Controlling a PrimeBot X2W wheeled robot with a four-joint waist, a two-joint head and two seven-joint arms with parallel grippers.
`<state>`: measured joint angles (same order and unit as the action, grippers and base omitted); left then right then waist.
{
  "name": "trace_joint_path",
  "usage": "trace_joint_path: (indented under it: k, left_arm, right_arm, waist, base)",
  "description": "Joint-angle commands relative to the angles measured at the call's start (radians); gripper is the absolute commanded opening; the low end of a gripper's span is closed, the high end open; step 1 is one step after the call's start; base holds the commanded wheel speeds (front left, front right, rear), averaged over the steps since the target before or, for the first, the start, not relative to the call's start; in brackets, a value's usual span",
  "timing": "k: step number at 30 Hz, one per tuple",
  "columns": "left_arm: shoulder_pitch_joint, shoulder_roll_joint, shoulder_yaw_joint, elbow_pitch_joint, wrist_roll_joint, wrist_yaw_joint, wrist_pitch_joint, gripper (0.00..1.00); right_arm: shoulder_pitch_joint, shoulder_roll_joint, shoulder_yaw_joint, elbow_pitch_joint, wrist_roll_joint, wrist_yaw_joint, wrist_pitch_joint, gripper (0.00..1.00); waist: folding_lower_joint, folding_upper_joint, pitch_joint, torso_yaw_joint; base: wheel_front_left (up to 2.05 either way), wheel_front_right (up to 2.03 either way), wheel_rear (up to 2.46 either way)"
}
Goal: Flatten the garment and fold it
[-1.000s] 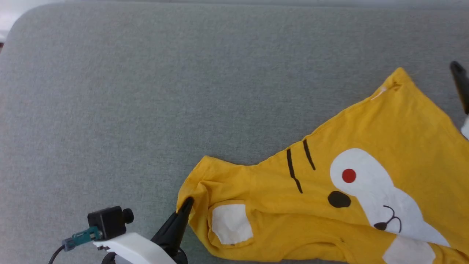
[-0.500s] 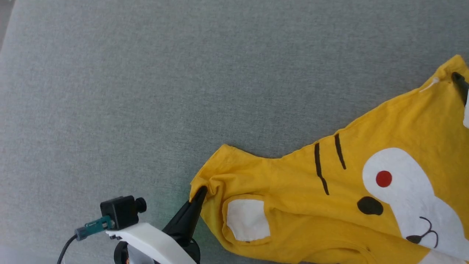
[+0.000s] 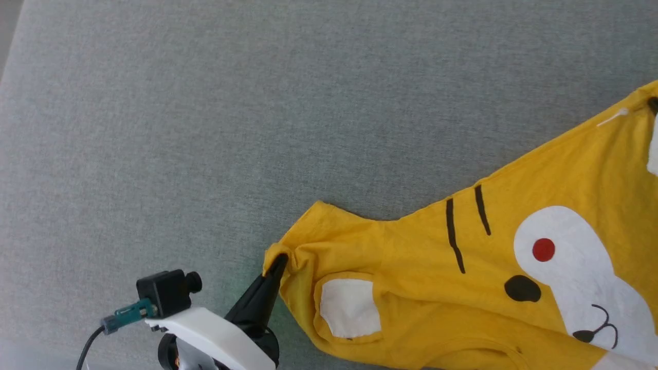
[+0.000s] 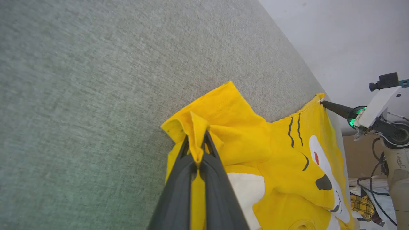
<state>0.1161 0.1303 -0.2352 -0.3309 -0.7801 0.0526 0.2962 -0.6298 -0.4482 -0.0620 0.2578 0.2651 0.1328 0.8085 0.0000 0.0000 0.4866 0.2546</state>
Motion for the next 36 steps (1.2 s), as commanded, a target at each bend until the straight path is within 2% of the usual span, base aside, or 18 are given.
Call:
trace_joint_path:
  k: [1,10,18,23,31,36]
  left_arm:
    - [-0.018,-0.002,0.008,0.002,0.002,-0.003,-0.016,0.0]
    - [-0.082,0.006,0.068,0.012,0.043,0.014,-0.086,0.0]
    - [-0.327,0.088,0.136,0.091,0.177,0.07,-0.105,0.0]
    - [-0.521,0.144,0.143,0.138,0.221,0.065,-0.069,0.0]
    - [-0.777,0.221,0.153,0.178,0.235,0.044,0.017,0.0]
    - [-0.929,0.245,0.138,0.194,0.221,0.032,0.101,0.0]
  right_arm:
    - [0.027,0.02,-0.008,0.026,-0.014,-0.002,-0.017,0.0]
    - [0.014,0.098,-0.092,-0.009,-0.003,-0.002,-0.192,0.0]
    - [-0.002,0.14,-0.157,-0.107,0.015,-0.002,-0.286,0.0]
    - [-0.034,0.154,-0.158,-0.167,0.017,-0.002,-0.292,0.0]
    - [-0.111,0.176,-0.103,-0.228,0.034,-0.002,-0.252,0.0]
    - [-0.165,0.181,-0.076,-0.254,0.047,-0.002,-0.205,0.0]
  waist:
    - [0.0,0.0,-0.032,-0.026]
    - [0.0,0.0,-0.15,-0.091]
    - [0.0,0.0,-0.27,-0.154]
    - [0.0,0.0,-0.333,-0.189]
    - [0.0,0.0,-0.406,-0.24]
    - [0.0,0.0,-0.428,-0.26]
  base:
    - [0.0,0.0,0.0]
    - [0.0,0.0,0.0]
    - [0.0,0.0,0.0]
    - [0.0,0.0,0.0]
    - [0.0,0.0,0.0]
    - [0.0,0.0,0.0]
